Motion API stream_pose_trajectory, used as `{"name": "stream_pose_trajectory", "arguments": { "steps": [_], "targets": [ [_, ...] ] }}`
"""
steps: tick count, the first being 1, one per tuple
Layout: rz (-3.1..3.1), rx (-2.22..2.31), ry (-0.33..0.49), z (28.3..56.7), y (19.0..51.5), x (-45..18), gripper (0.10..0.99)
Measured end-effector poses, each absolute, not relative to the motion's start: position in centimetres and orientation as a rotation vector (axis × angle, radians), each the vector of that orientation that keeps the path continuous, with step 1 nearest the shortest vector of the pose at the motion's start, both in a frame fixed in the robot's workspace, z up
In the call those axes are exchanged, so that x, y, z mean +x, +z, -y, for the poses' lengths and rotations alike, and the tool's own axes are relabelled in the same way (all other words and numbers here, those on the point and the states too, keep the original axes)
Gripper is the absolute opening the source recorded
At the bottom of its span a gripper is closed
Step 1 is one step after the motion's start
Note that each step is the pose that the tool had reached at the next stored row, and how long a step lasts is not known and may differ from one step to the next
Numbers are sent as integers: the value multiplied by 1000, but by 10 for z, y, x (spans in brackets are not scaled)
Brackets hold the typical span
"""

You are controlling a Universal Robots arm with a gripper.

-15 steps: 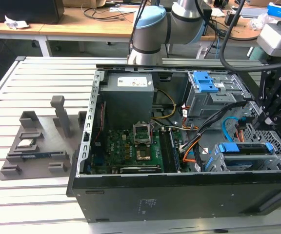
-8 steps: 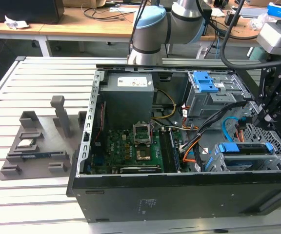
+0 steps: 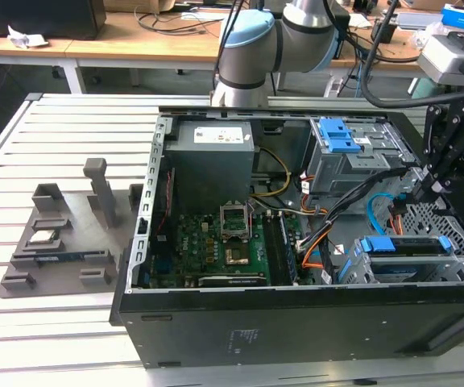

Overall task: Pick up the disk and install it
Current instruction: 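Insert the first disk wire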

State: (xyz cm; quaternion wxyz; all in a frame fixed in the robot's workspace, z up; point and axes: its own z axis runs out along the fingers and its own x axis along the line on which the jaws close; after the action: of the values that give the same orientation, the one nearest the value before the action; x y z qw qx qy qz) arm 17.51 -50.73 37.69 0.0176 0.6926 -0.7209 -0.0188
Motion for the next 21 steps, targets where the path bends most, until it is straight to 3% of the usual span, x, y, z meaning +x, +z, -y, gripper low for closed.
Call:
{"name": "stream_pose_trajectory", "arguments": {
  "steps": [11, 14, 15, 16, 21],
  "targets": [
    [2240, 2152, -58, 493, 375, 180, 114],
    [2240, 2151, -58, 493, 375, 180, 294],
    [2240, 2151, -58, 493, 375, 180, 294],
    [2240, 2151, -58, 493, 375, 180, 361],
    [2239, 2151, -57, 493, 371, 180, 361]
  ]
}}
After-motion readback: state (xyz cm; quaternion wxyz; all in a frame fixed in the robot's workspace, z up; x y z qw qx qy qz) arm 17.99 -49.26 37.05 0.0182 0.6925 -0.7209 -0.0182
